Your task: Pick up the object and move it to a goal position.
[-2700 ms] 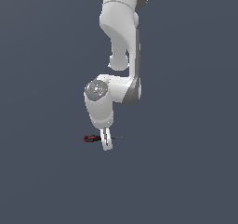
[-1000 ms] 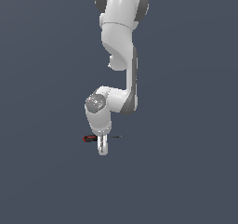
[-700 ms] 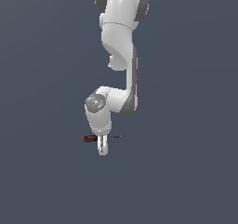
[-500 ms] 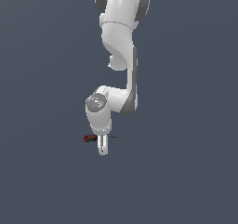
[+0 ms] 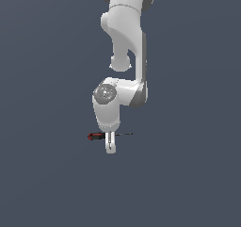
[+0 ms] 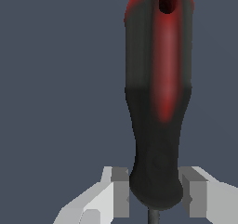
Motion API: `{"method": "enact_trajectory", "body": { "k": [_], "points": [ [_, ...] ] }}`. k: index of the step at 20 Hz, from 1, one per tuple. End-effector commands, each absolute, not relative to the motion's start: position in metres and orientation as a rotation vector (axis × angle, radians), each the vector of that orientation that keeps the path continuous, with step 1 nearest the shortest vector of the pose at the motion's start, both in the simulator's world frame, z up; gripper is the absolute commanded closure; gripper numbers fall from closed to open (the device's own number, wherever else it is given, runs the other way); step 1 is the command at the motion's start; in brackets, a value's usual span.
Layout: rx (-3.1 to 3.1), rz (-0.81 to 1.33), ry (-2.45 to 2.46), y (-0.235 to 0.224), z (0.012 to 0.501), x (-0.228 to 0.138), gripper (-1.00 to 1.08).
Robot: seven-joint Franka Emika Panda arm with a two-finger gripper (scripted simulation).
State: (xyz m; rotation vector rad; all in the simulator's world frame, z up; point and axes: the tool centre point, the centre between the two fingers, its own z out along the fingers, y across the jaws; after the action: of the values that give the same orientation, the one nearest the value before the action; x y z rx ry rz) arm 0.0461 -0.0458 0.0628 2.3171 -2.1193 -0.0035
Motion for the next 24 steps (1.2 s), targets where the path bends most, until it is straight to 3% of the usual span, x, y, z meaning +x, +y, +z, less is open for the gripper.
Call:
{"method": "enact_trajectory", "body": {
  "k": [1, 13, 24],
  "points": [
    [2.320, -0.001, -2.119, -0.031, 0.086, 0.047, 1.08],
    [2.318, 0.000, -2.120, 0.033, 0.190, 0.050, 1.08],
    [2.320, 0.000, -2.118, 0.046, 0.210, 0.052, 1.08]
  ]
}}
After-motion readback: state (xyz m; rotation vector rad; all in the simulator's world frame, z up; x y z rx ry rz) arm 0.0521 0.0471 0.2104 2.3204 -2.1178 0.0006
